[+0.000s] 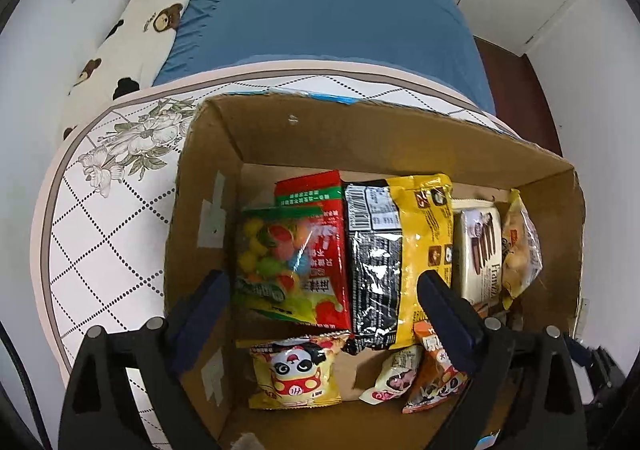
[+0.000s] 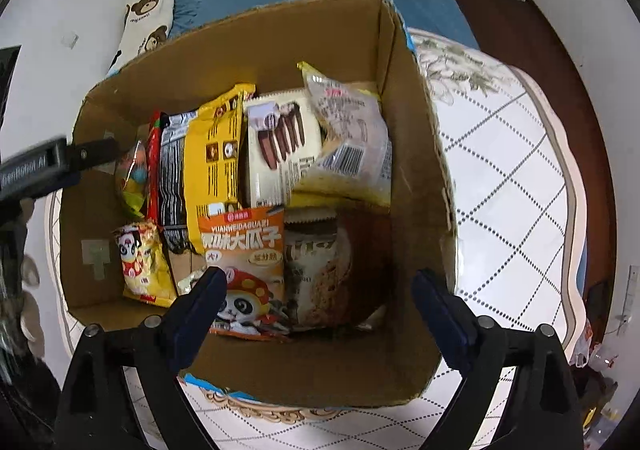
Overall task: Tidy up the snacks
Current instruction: 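Lower both packets into the box and open both tools, then lift both tools out of the box toward the remaining snacks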
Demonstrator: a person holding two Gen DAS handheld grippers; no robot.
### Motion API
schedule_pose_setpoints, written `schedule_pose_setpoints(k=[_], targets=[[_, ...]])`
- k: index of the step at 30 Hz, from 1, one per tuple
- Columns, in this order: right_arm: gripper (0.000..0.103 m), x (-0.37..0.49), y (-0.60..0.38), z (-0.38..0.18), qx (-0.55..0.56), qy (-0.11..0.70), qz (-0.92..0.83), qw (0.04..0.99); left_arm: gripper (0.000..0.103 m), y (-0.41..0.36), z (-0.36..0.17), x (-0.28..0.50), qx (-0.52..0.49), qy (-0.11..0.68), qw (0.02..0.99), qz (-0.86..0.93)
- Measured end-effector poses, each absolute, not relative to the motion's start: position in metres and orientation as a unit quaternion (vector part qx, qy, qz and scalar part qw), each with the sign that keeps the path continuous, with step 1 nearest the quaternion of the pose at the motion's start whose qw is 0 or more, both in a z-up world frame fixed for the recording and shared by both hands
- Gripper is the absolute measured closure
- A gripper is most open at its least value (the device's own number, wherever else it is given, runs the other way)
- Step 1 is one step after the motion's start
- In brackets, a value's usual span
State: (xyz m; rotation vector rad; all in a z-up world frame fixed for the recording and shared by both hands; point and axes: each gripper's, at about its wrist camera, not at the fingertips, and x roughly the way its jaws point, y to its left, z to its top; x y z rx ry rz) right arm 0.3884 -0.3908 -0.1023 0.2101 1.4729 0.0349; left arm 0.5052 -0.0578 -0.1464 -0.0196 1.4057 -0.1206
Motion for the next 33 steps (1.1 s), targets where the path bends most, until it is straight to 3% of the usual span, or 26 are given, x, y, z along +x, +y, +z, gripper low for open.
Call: schedule_pose_setpoints(k=[13, 33], targets=[[0.007, 0.366, -0.383, -0.062, 0.064, 0.611, 0.003, 0.789, 0.007, -0.068, -0.094, 0.429, 0.016, 0.564, 0.823, -0.063], [0.007, 0.246, -0.383, 0.042, 0.033, 0.494, -0.002, 0.869, 0.007, -0.062, -0.004, 0.286, 0.001, 0.448, 0.892, -0.058]])
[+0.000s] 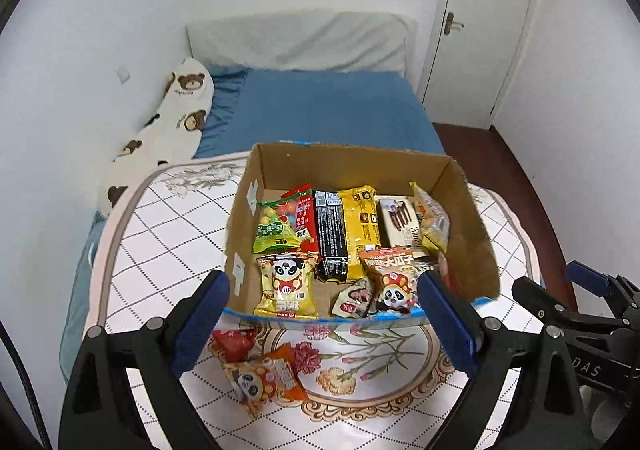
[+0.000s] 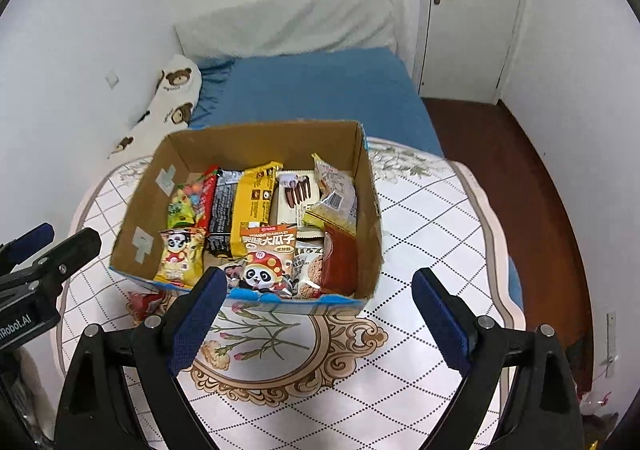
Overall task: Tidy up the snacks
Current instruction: 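Lift both tools out of the box toward the remaining snacks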
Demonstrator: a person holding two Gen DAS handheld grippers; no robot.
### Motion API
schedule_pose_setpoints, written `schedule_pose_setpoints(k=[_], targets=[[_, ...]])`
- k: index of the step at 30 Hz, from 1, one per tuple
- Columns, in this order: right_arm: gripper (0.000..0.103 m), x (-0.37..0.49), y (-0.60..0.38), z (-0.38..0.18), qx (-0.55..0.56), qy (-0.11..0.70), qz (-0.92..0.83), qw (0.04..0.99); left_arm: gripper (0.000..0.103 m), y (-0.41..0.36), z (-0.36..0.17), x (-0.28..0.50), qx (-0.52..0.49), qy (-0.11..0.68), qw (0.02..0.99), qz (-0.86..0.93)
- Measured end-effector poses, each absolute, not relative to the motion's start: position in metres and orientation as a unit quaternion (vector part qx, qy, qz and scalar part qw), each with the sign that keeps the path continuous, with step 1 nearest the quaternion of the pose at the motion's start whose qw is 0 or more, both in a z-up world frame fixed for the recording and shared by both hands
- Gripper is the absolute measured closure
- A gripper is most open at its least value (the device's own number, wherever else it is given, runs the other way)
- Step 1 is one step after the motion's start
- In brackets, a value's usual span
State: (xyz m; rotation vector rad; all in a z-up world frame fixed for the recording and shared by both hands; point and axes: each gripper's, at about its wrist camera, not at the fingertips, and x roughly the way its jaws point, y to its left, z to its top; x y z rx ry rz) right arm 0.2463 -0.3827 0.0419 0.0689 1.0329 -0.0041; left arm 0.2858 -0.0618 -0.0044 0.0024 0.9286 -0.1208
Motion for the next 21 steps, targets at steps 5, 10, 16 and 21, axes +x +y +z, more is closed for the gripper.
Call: schedule_pose_setpoints(k=[5, 10, 16, 21], targets=[[0.007, 0.217, -0.384, 0.066, 0.037, 0.468, -0.001, 0.883, 0.007, -0.063, 0.012, 0.256, -0.002, 0.428, 0.902, -0.053], [0.007, 0.196, -0.383, 0.083, 0.027, 0.445, -0.001, 0.895, 0.007, -0.067, 0.023, 0.237, -0.002, 0.416, 0.908, -0.053], [0.007, 0.186, -0.388, 0.093, 0.042, 0.435, 0.01, 0.899, 0.007, -0.076, 0.026, 0.228, 0.011, 0.408, 0.912, -0.039], [0.004, 0.189, -0.391, 0.083, 0.067, 0.445, 0.031, 0.893, 0.006, -0.078, 0.021, 0.229, -0.005, 0.405, 0.914, -0.035]])
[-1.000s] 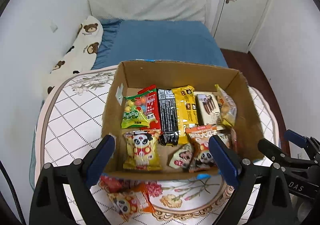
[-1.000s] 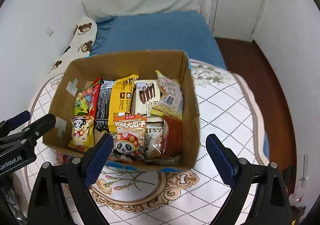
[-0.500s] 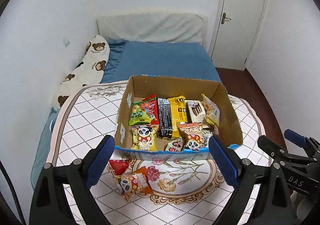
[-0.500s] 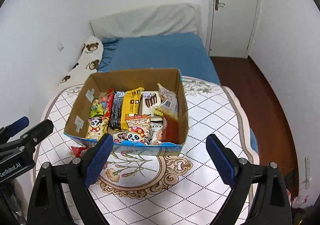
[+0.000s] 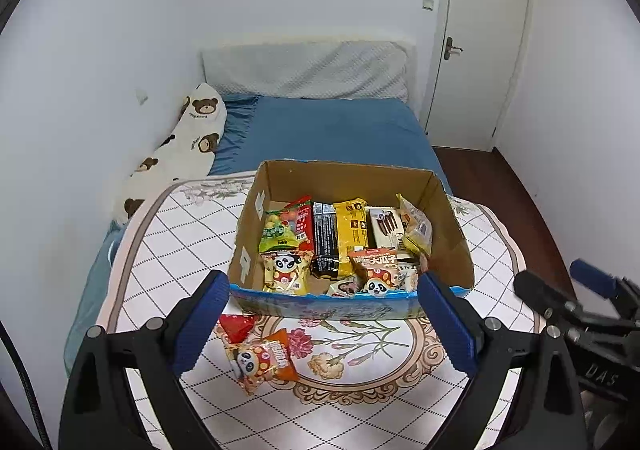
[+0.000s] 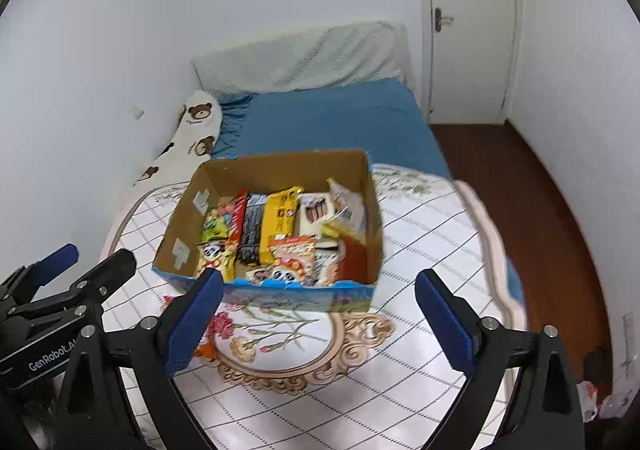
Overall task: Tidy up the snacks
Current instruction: 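Lift both tools out of the box toward the remaining snacks, then grasp the small red packet with left tool while right grasps orange panda crisp bag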
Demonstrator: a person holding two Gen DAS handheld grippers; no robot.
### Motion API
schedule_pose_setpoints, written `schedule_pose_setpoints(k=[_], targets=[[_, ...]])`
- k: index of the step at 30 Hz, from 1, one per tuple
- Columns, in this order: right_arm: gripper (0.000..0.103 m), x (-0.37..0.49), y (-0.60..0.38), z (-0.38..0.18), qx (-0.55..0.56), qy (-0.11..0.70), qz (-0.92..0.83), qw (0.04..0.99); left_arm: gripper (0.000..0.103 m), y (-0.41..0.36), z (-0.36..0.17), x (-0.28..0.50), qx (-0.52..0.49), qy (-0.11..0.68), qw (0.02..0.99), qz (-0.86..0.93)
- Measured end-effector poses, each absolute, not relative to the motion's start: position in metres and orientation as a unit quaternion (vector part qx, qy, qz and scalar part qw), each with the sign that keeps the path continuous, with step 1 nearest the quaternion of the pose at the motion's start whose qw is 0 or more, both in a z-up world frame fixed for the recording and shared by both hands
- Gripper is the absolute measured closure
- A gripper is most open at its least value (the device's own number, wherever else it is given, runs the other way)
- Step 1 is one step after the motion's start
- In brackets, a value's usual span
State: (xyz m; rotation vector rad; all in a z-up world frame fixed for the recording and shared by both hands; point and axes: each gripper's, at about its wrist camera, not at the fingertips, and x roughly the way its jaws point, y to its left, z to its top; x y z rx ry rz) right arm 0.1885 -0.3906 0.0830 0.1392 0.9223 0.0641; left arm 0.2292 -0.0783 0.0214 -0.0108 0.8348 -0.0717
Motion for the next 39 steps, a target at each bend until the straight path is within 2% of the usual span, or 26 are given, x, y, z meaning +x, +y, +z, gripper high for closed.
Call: schedule_pose_setpoints(k=[6, 16, 22, 26, 31, 34, 35, 36, 39], targets=[[0.004, 0.202, -0.38, 0.031, 0.132, 0.502, 0.093, 0.85, 0.006, -0.063, -0.01, 0.238, 0.008, 0.448, 0.894, 0.008], [0.005, 0.222, -0.3, -0.103, 0.223, 0.626, 0.15, 0.732, 0.006, 0.036, -0.103, 0.239, 0.057, 0.532, 0.835, 0.128], [0.006, 0.236, -0.242, -0.148, 0.235, 0.66, 0.141, 0.699, 0.006, 0.065, -0.146, 0.25, 0.117, 0.56, 0.808, 0.14], [0.006, 0.246, -0.215, -0.177, 0.279, 0.688, 0.099, 0.663, 0.006, 0.073, -0.164, 0.254, 0.163, 0.562, 0.799, 0.139], [0.007, 0.259, -0.192, -0.198, 0.312, 0.704, 0.043, 0.637, 0.006, 0.092, -0.182, 0.259, 0.159, 0.582, 0.789, 0.12], [0.025, 0.265, -0.175, -0.206, 0.265, 0.713, 0.037, 0.648, 0.006, 0.098, -0.19, 0.262, 0.157, 0.59, 0.785, 0.103], [0.036, 0.264, -0.169, -0.207, 0.231, 0.717, 0.044, 0.657, 0.006, 0.1, -0.191, 0.264, 0.156, 0.59, 0.786, 0.097], [0.04, 0.262, -0.166, -0.206, 0.2, 0.719, 0.05, 0.664, 0.006, 0.101, -0.193, 0.265, 0.154, 0.591, 0.786, 0.09], [0.04, 0.246, -0.17, -0.202, 0.105, 0.719, 0.057, 0.685, 0.006, 0.105, -0.193, 0.271, 0.134, 0.594, 0.791, 0.06]])
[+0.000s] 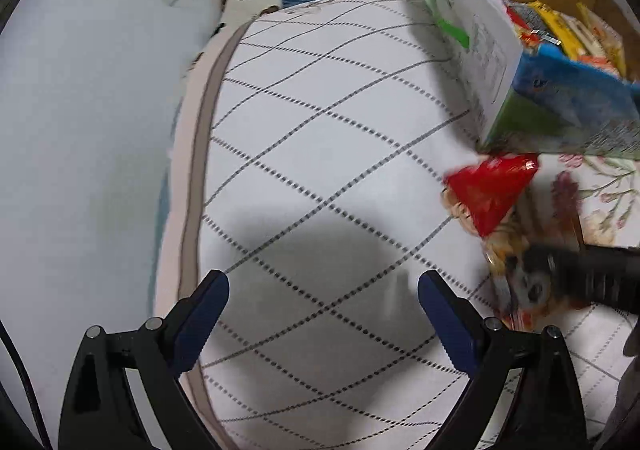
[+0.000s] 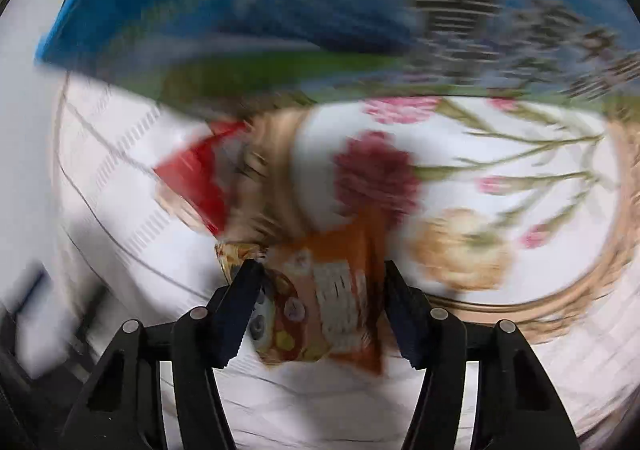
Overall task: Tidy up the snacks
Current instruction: 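Grasp the small red packet with left tool while right grasps orange panda crisp bag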
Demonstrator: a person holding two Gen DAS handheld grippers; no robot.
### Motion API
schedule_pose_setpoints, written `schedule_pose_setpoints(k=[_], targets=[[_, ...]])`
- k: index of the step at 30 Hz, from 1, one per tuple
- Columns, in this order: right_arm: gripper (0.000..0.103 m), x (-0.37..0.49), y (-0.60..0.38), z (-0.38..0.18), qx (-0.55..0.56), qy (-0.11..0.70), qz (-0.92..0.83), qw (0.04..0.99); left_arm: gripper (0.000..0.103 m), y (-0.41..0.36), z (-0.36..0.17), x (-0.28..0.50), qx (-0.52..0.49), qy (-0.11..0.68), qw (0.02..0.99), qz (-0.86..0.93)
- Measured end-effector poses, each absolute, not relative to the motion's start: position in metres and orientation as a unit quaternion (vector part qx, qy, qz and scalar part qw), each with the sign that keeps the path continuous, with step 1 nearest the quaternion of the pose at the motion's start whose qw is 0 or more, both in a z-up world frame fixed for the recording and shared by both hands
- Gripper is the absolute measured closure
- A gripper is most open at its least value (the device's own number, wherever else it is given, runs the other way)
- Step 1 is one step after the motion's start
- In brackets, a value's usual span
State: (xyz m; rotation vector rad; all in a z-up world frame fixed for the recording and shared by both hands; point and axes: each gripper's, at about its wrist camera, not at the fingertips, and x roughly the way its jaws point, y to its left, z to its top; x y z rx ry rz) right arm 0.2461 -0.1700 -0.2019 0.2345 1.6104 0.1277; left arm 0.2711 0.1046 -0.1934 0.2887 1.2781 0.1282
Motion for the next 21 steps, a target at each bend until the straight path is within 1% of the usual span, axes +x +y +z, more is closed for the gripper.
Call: schedule_pose_setpoints(k=[2, 5, 7, 8, 9, 10, 12, 16, 17, 19, 20, 21], targets=[[0.04, 0.234, -0.187, -0.202, 0.079, 0.721, 0.048, 0.686, 0.006, 0.102, -0.194, 0.277, 0.121, 0.597, 0.792, 0.034], [0.04, 0.221, -0.217, -0.203, 0.089, 0.728, 0.033, 0.679, 0.006, 0.088, -0.197, 0.289, 0.101, 0.607, 0.788, -0.006], [0.034, 0.216, -0.232, -0.201, 0.105, 0.733, 0.018, 0.672, 0.006, 0.072, -0.196, 0.296, 0.094, 0.611, 0.785, -0.035], [0.025, 0.214, -0.239, -0.199, 0.113, 0.735, 0.006, 0.669, 0.006, 0.062, -0.198, 0.301, 0.097, 0.611, 0.784, -0.049], [0.019, 0.212, -0.244, -0.197, 0.119, 0.735, -0.005, 0.668, 0.006, 0.053, -0.199, 0.304, 0.101, 0.612, 0.782, -0.06], [0.017, 0.21, -0.25, -0.194, 0.131, 0.73, -0.014, 0.67, 0.006, 0.041, -0.203, 0.308, 0.111, 0.614, 0.778, -0.077], [0.014, 0.204, -0.259, -0.187, 0.169, 0.718, -0.023, 0.675, 0.006, 0.022, -0.21, 0.315, 0.13, 0.617, 0.77, -0.093], [0.013, 0.184, -0.273, -0.183, 0.285, 0.702, -0.032, 0.652, 0.006, -0.001, -0.231, 0.333, 0.144, 0.635, 0.751, -0.112], [0.013, 0.177, -0.275, -0.185, 0.314, 0.699, -0.032, 0.642, 0.008, -0.005, -0.234, 0.335, 0.144, 0.635, 0.75, -0.115], [0.013, 0.164, -0.279, -0.19, 0.356, 0.698, -0.031, 0.621, 0.026, -0.012, -0.235, 0.338, 0.14, 0.631, 0.753, -0.123], [0.013, 0.156, -0.278, -0.195, 0.372, 0.699, -0.033, 0.61, 0.045, -0.013, -0.236, 0.34, 0.139, 0.631, 0.753, -0.121], [0.013, 0.153, -0.276, -0.199, 0.381, 0.701, -0.035, 0.602, 0.056, -0.014, -0.237, 0.34, 0.135, 0.634, 0.751, -0.122]])
